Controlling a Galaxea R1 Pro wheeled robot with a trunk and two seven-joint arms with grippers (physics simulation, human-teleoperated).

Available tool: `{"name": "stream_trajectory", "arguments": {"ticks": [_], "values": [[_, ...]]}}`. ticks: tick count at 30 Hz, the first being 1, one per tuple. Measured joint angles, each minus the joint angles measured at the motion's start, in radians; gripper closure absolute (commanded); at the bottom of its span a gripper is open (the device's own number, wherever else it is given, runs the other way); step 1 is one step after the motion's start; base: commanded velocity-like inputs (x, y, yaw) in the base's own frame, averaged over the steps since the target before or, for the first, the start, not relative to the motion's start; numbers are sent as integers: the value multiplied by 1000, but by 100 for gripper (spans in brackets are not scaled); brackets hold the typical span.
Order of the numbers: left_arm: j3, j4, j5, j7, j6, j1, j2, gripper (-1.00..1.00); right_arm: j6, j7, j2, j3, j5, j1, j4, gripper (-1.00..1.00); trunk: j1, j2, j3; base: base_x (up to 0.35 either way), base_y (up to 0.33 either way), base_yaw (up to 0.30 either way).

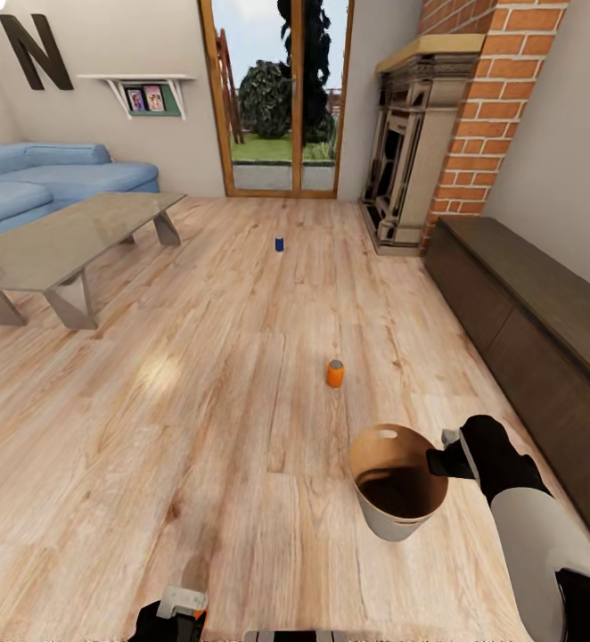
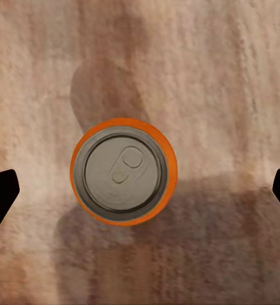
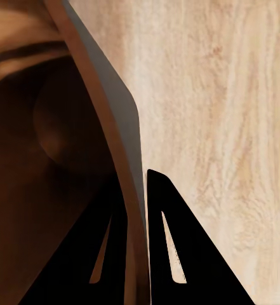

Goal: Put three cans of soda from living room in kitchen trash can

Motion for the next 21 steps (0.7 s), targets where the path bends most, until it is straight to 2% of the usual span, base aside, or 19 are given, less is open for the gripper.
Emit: {"name": "stream_trajectory", "arguments": {"ticks": [6,21], "values": [[0,0,1,1,-11,0,1,-100,1,1,0,22,-3,1,-30,100,0,0,-6,0,0,0],[0,1,1,1,-12,0,2,-100,1,0,0,24,-3,1,-35,100,0,0,-7,0,0,0]]}}
